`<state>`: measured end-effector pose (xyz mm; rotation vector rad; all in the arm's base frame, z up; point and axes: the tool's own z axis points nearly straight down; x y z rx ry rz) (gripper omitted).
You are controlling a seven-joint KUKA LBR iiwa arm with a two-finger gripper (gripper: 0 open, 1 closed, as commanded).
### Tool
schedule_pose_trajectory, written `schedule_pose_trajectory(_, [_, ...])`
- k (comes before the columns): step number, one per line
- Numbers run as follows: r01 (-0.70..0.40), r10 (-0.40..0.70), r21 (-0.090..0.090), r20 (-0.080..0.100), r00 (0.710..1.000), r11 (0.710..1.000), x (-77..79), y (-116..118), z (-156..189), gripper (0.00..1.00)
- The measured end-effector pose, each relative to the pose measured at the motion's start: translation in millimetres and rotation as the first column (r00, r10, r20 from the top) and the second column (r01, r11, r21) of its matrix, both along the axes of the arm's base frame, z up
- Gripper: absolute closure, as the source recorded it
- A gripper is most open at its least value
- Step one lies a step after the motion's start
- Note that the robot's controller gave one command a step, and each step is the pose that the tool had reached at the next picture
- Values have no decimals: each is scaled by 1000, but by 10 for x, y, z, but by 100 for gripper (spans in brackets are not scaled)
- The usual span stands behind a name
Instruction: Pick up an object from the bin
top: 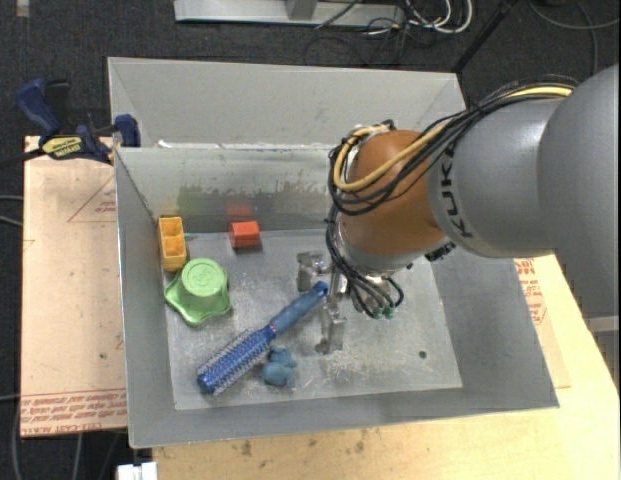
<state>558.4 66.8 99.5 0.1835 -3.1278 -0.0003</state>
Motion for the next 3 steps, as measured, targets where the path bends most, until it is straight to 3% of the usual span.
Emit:
schedule_pose_trajectory(1, [-45,45,1,11,999,999,361,78,-312,0])
schedule_pose_trajectory(2, [-45,44,2,10,999,999,357,77,-293,100])
schedule_pose_trajectory(3, [-33,33,2,18,999,999,385,113,693,100])
